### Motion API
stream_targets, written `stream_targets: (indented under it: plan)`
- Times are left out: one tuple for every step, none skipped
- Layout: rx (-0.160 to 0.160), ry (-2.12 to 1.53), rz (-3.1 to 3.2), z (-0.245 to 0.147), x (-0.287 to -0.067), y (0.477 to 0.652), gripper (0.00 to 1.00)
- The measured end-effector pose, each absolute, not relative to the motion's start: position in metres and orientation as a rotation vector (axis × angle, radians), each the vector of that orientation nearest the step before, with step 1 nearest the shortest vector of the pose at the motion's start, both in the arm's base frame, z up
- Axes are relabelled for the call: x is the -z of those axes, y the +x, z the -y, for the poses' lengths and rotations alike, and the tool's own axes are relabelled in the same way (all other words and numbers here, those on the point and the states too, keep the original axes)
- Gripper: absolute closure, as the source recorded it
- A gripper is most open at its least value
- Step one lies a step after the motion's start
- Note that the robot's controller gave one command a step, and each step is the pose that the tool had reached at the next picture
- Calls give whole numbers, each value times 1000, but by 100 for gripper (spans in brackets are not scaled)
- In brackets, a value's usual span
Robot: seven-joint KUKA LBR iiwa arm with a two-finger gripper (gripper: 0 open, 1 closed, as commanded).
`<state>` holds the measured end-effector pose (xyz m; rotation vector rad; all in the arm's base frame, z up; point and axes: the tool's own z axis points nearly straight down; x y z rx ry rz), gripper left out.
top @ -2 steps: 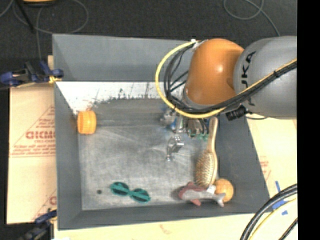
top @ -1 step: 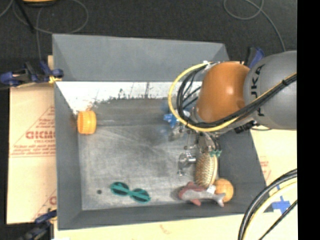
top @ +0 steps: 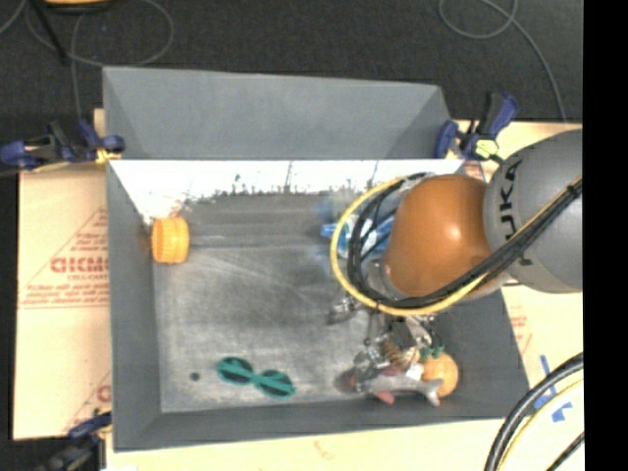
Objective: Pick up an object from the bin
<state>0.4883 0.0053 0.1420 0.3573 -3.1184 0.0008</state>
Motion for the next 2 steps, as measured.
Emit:
stream_targets:
  plan:
    - [0, 561, 3091, 55, -80, 503, 100]
    - [0, 560, 3091, 55, -80, 503, 100]
